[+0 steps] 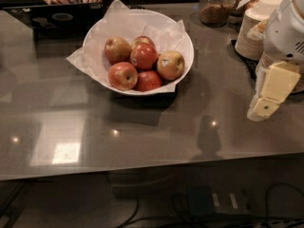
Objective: Pick apple from white bowl
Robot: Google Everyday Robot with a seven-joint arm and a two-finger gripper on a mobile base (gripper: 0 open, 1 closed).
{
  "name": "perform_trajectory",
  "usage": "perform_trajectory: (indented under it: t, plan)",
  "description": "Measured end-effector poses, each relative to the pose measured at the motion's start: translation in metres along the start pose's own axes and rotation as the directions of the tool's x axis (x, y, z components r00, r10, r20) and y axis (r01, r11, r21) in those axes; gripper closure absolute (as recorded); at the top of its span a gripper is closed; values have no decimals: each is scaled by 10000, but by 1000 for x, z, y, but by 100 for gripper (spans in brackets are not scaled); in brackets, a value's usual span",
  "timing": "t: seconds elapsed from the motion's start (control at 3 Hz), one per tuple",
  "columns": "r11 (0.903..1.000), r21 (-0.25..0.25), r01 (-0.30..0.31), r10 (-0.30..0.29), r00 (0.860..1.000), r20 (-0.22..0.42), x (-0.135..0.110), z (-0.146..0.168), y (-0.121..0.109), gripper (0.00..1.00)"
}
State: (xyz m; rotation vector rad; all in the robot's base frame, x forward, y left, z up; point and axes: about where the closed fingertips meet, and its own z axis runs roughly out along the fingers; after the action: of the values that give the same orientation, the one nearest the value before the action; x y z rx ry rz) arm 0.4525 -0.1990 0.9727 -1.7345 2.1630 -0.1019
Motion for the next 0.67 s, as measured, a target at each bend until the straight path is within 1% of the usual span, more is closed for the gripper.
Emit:
perform_trajectory:
  t: [0.33,0.67]
  plan:
    - [9981,254,556,-574,9952,792,-33,21,-14,0]
    - [9953,334,909,-951,9832,1557,-54,37,-29,0]
